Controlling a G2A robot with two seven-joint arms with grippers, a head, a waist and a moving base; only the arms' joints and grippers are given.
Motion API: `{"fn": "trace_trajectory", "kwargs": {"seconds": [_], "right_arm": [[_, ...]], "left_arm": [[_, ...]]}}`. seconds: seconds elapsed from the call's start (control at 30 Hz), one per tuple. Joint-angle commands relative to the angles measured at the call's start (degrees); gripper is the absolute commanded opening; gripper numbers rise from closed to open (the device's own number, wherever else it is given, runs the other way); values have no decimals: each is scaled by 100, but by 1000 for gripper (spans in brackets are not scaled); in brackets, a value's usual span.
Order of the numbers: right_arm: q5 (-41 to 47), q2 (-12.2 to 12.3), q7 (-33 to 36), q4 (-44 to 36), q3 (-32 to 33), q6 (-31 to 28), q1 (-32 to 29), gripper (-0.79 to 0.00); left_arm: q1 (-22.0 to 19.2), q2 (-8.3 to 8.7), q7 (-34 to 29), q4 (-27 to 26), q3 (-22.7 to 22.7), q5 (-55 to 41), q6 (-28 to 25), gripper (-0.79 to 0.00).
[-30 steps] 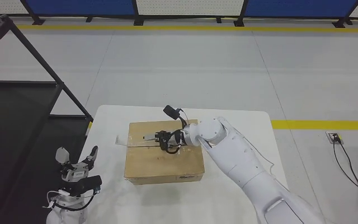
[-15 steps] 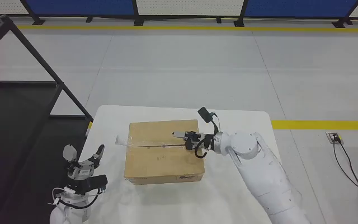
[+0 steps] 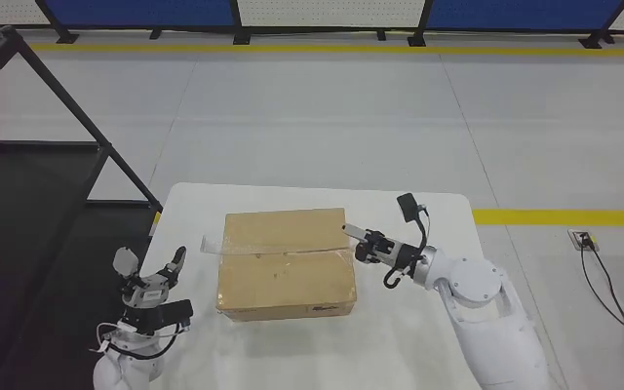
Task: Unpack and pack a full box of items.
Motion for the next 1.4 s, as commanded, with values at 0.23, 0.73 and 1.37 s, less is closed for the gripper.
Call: {"fn": "trace_trajectory", "kwargs": {"seconds": [0.23,0.73,1.37], "right_arm": [[64,20,-150,425,-149,-98,217,0],[239,109,16,794,-175,-194,340,0],[393,163,147,1228,-451,-203,628,0]], "left_arm": [[-242,-115,-680,-368,140,-657,337,0],[-784,-132,-748,411,643,319,-385,0],[-712,-126,-920,995,881,995,-412,0]]}}
